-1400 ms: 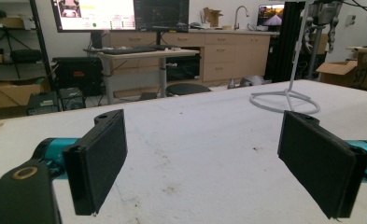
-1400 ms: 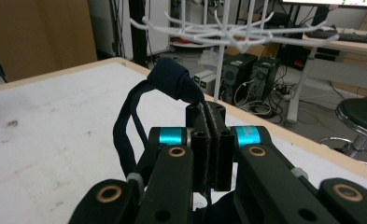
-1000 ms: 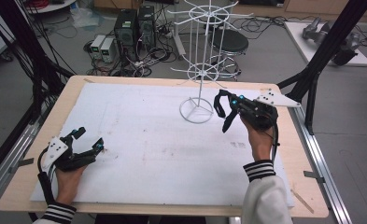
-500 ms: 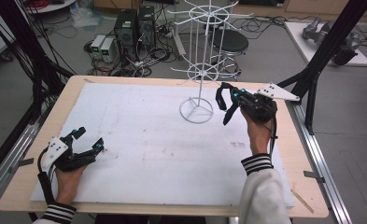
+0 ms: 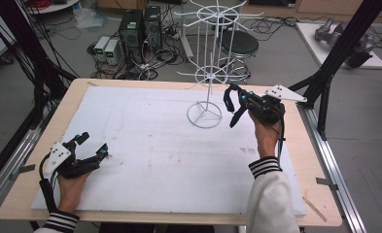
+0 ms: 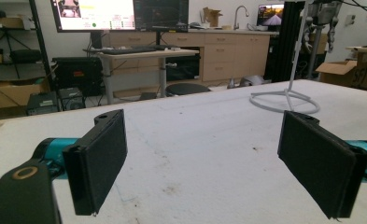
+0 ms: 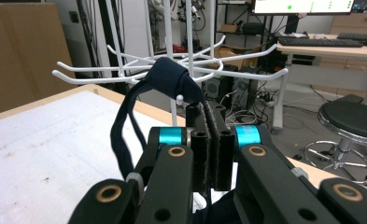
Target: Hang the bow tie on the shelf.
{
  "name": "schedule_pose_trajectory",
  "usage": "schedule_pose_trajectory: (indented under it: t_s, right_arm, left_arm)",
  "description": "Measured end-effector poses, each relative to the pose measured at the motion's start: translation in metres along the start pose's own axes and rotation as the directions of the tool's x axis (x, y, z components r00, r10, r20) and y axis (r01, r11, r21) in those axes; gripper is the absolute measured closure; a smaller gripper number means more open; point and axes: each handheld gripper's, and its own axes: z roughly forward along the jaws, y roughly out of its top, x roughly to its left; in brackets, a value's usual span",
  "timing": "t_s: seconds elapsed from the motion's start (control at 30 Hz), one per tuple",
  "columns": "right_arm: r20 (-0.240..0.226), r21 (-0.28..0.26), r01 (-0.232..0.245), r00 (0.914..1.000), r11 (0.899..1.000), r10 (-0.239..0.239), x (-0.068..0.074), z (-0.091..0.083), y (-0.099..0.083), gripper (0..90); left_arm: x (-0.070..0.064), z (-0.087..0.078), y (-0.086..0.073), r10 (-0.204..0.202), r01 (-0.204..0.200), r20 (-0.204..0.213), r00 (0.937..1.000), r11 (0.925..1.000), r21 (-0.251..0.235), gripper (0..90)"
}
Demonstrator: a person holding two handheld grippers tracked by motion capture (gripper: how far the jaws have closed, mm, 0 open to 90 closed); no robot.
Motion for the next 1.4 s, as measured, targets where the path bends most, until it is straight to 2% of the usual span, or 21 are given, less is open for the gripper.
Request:
schedule_pose_trajectory:
  t_s: [0.37,0.63,0.73,0.8,0.87,1.0,1.1,1.23,1.27,1.4]
  right_arm:
    - [0.007,0.013,-0.003,1.0000,1.000,0.003,-0.001,0.005,-0.003,88.7]
    - [0.019,0.011,0.012,0.9998,1.000,-0.012,0.000,0.011,-0.004,88.2]
    - [0.027,0.016,0.018,0.9995,1.000,-0.019,0.000,0.012,-0.005,85.0]
    - [0.045,0.029,0.031,0.9984,0.999,-0.033,0.001,0.012,-0.005,74.7]
    - [0.056,0.036,0.037,0.9976,0.999,-0.039,0.001,0.012,-0.005,69.5]
    - [0.087,0.052,0.032,0.9956,0.998,-0.036,0.002,0.011,-0.005,50.0]
    - [0.119,0.084,0.036,0.9918,0.996,-0.046,0.005,0.009,-0.005,29.2]
    - [0.130,0.111,0.062,0.9886,0.992,-0.076,0.013,0.002,-0.002,10.6]
    - [0.127,0.114,0.067,0.9887,0.991,-0.081,0.015,-0.001,-0.002,10.6]
    - [0.097,0.063,0.088,0.9908,0.994,-0.094,0.025,-0.019,-0.009,10.5]
  left_arm:
    - [0.000,0.000,0.000,0.000,0.000,0.000,1.0000,1.0000,0.001,16.1]
    - [0.000,0.000,0.000,0.000,0.000,0.001,1.0000,1.0000,0.000,16.1]
    - [0.000,0.000,0.000,-0.003,0.003,0.000,1.0000,1.0000,-0.001,16.1]
    - [0.000,0.000,0.000,-0.003,0.003,0.000,1.0000,1.0000,0.000,16.1]
    - [0.000,0.000,0.000,-0.004,0.004,-0.001,1.0000,1.0000,-0.001,16.1]
    - [0.000,0.001,0.000,-0.006,0.006,-0.002,1.0000,1.0000,0.005,16.1]
    - [0.000,0.001,0.000,-0.003,0.003,-0.003,1.0000,1.0000,0.009,16.1]
    - [0.000,0.001,0.000,-0.004,0.004,-0.003,1.0000,1.0000,0.008,16.1]
    - [0.000,0.001,0.000,-0.004,0.004,-0.003,1.0000,1.0000,0.009,16.1]
    - [0.000,0.001,0.000,-0.004,0.004,-0.004,1.0000,1.0000,0.008,16.0]
